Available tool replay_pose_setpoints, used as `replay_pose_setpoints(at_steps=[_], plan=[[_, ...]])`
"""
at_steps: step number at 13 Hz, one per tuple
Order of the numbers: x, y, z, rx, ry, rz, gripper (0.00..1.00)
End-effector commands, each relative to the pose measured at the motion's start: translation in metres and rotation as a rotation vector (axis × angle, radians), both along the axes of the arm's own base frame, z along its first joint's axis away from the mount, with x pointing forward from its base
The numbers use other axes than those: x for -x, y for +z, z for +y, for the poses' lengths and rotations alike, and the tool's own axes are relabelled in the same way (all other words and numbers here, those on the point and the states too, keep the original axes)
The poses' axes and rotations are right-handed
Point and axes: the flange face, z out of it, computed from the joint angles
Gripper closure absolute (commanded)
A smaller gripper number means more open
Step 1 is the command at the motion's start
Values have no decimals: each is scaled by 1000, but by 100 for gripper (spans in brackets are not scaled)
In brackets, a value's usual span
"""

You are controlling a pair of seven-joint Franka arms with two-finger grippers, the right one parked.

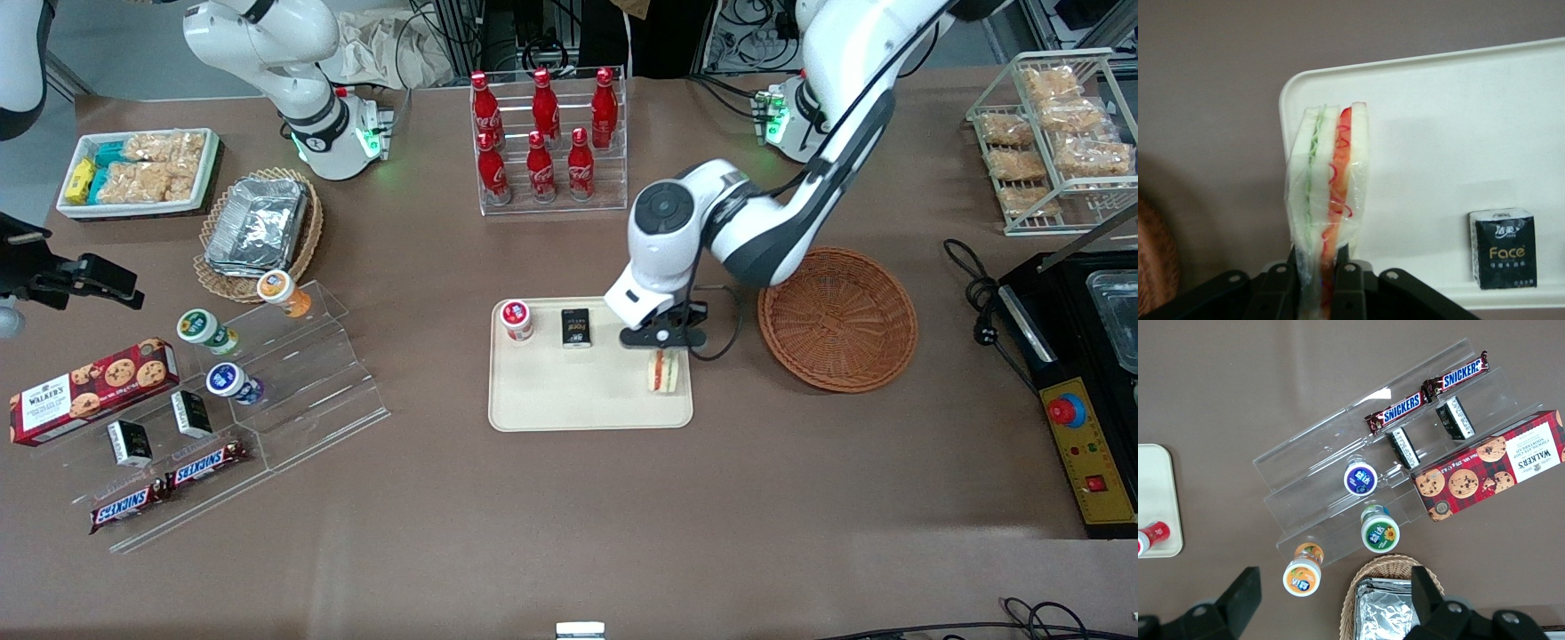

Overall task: Place sandwich from basket to tray
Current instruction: 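Lower the sandwich onto the tray and open the left gripper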

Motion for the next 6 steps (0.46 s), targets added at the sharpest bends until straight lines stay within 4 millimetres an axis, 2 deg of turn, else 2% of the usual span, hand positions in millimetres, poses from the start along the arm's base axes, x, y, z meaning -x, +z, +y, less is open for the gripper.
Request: replay_pose_setpoints(at_steps=[1,6], plan=[[-21,-27,-17,-6,-90,9,100],[-18,-41,-9,-29,-94,34,100]])
